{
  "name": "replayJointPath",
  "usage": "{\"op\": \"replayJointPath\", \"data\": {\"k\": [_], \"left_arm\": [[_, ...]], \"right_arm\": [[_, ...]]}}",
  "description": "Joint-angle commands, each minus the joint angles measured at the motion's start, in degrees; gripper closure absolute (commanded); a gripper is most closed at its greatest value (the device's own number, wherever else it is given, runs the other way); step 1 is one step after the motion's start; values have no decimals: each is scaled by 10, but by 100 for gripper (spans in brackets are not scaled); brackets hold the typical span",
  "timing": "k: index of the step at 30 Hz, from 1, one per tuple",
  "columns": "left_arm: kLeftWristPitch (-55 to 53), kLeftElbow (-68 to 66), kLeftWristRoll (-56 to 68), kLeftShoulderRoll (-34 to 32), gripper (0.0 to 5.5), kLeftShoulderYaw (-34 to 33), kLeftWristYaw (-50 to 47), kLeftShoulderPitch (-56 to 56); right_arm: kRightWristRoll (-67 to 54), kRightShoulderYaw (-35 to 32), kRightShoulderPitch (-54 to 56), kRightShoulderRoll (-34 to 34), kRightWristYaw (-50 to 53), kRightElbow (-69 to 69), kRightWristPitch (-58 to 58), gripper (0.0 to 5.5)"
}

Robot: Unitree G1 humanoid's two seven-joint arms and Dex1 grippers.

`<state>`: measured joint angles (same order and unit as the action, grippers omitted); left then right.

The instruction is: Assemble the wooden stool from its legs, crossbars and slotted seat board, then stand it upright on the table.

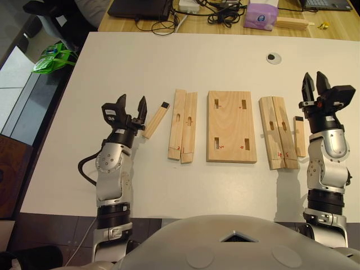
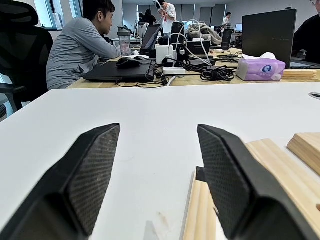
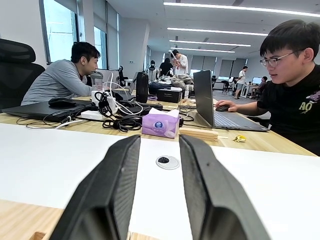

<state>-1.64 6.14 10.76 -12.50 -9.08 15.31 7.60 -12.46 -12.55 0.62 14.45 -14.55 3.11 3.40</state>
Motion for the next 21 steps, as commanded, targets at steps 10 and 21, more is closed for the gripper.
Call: {"op": "replayJointPath", "data": {"k": [10, 21], "left_arm": [[-19, 14, 8, 28, 264, 20, -17, -25], [-191, 88, 76, -83, 195, 10, 99, 38]], "right_arm": [[3, -13, 32, 10, 2, -33, 10, 409], [20, -9, -54, -25, 37, 12, 34, 409]]}}
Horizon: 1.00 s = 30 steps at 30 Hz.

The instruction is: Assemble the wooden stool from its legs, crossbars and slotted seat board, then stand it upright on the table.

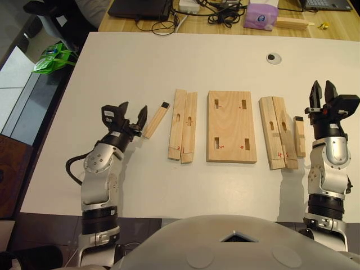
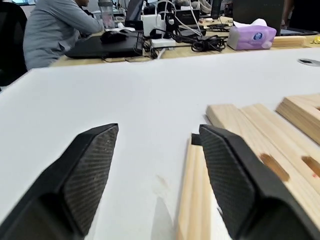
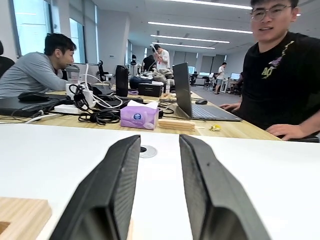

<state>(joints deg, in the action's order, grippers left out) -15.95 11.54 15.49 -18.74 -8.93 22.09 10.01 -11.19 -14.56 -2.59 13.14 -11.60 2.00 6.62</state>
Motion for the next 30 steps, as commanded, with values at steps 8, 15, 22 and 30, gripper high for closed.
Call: {"op": "replayJointPath", "data": {"k": [8, 15, 22, 30], "left_arm": [[-82, 9, -21, -54, 106, 52, 45, 59], [-81, -47, -60, -42, 106, 96, 36, 57], [-76, -95, -59, -54, 186, 87, 42, 62], [-64, -161, -52, -54, 304, 73, 56, 67]], "right_arm": [[10, 12, -22, -11, 10, 28, -3, 409], [15, 18, -12, -13, 11, 23, -3, 409], [16, 19, -7, -12, 14, 22, -6, 409], [18, 19, -1, -11, 17, 15, -7, 409]]}}
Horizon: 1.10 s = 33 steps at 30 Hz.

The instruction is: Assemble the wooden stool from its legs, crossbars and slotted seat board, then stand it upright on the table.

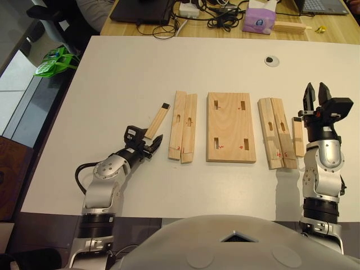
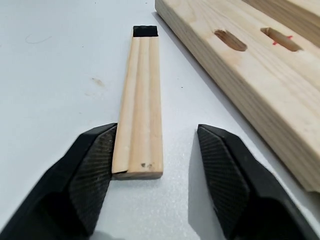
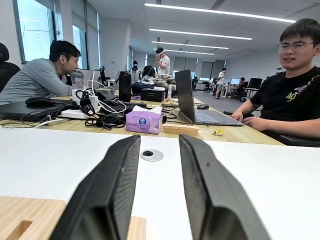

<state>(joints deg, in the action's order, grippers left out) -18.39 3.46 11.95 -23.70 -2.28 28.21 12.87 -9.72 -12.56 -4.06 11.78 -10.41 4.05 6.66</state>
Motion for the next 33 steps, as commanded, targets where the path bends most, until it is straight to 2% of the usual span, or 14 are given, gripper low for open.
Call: {"op": "replayJointPath", "data": {"k": [1, 7, 13, 16, 21, 25, 30, 33], "left_arm": [[-36, -84, -16, -3, 319, 6, -4, 37], [-16, -105, -13, 1, 420, 7, 0, 34], [-22, -90, 8, 12, 421, -2, -4, 29], [-68, -10, 48, 7, 421, -34, -28, -53], [-182, 123, 97, 16, 421, -48, -75, -185], [-269, 194, 141, 47, 421, -43, -113, -247], [-344, 222, 185, 71, 421, -49, -144, -283], [-364, 227, 193, 72, 421, -45, -148, -289]], "right_arm": [[3, -1, 15, 3, 6, -7, -8, 409], [5, -2, 17, 4, 7, -8, -8, 409], [9, -2, 25, 10, 7, -10, -5, 409], [47, 13, 66, 62, -25, -23, 18, 394], [198, 148, 169, 201, -170, -46, 116, 298], [276, 234, 299, 246, -244, -111, 197, 244], [434, 331, 452, 224, -177, -231, 343, 242], [529, 379, 526, 196, -105, -293, 386, 242]]}}
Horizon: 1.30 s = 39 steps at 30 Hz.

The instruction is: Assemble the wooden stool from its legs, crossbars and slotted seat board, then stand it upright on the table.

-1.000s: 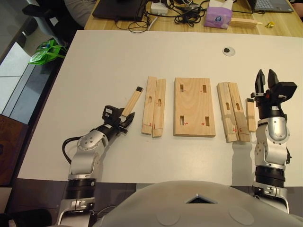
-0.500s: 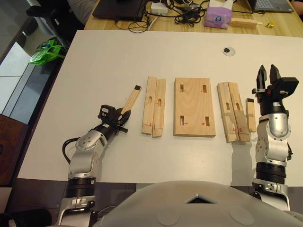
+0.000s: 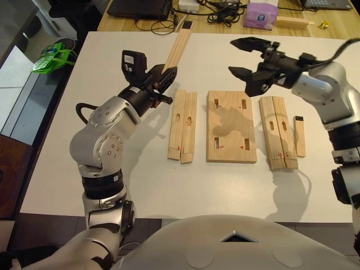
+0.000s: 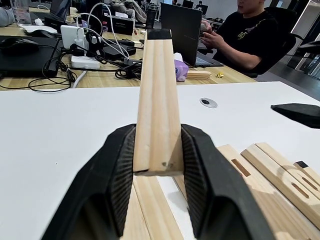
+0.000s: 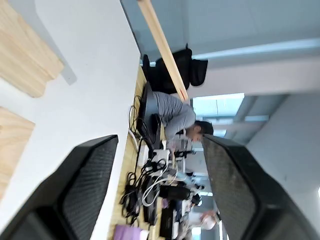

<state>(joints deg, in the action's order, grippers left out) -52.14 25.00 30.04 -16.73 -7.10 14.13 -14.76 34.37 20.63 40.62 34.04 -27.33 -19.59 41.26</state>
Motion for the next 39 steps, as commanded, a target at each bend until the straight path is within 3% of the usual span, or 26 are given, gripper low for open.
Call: {"op": "replayJointPath", "data": {"k": [1, 6, 12, 25, 35, 39], "left_arm": [[-32, 13, 16, 3, 421, 3, -8, -15], [-61, 22, 37, 13, 421, 1, -15, -33], [-84, 33, 62, 29, 421, -6, -30, -58], [-74, 13, 50, 23, 421, -11, -43, -48], [-79, 26, 77, 40, 421, -12, -34, -47], [-52, 32, 79, 50, 338, -12, -34, -53]], "right_arm": [[111, 57, 100, -36, 87, -74, 44, 242], [225, 119, 188, -92, 217, -172, 24, 242], [266, 174, 230, -145, 298, -268, 15, 242], [252, 188, 240, -138, 343, -291, 18, 497], [246, 184, 235, -137, 353, -286, 18, 502], [242, 178, 233, -127, 360, -293, 9, 512]]}}
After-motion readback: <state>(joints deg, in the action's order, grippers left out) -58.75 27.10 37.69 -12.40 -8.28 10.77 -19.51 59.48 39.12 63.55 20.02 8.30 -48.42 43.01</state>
